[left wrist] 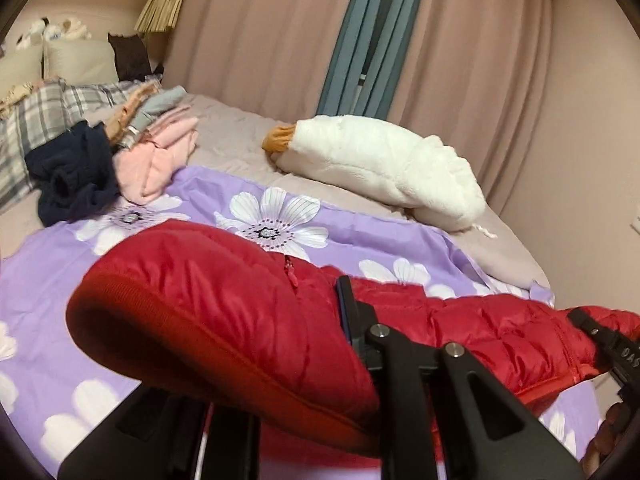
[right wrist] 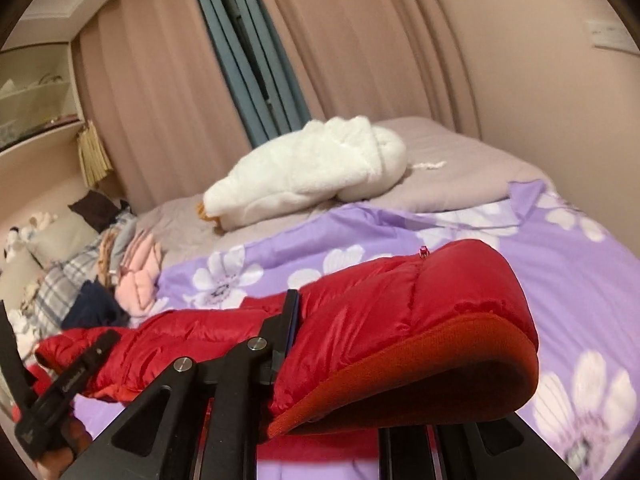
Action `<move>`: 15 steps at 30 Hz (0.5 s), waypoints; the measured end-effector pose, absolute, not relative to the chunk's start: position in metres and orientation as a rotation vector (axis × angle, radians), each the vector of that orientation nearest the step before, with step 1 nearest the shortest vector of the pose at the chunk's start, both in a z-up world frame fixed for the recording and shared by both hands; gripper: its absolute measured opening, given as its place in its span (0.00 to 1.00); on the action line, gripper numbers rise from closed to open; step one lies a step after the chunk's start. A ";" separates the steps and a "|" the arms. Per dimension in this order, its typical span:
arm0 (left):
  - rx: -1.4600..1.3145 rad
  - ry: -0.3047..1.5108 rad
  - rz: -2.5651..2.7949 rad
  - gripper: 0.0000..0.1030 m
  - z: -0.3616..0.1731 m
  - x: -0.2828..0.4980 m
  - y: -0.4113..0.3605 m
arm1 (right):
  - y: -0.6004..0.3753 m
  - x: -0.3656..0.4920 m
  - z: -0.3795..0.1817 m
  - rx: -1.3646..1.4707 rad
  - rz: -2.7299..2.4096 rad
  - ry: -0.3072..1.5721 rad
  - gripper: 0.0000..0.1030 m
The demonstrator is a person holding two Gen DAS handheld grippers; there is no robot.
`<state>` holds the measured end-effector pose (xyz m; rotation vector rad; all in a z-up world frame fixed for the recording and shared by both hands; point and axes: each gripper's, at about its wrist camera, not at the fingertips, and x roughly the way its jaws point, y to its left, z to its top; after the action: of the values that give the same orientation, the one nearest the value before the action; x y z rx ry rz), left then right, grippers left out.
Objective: Fold large clothes
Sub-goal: 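Lower the folded half onto the jacket and open both grippers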
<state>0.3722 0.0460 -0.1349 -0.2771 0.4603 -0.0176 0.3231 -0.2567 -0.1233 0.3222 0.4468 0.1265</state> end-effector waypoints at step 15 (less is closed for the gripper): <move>-0.381 0.499 0.064 0.91 -0.157 0.471 0.051 | -0.255 0.419 -0.143 0.291 0.095 0.510 0.87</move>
<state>0.4707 0.0514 -0.1567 -0.3808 0.4989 0.0641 0.4191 -0.2550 -0.1427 0.2909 0.5104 0.0954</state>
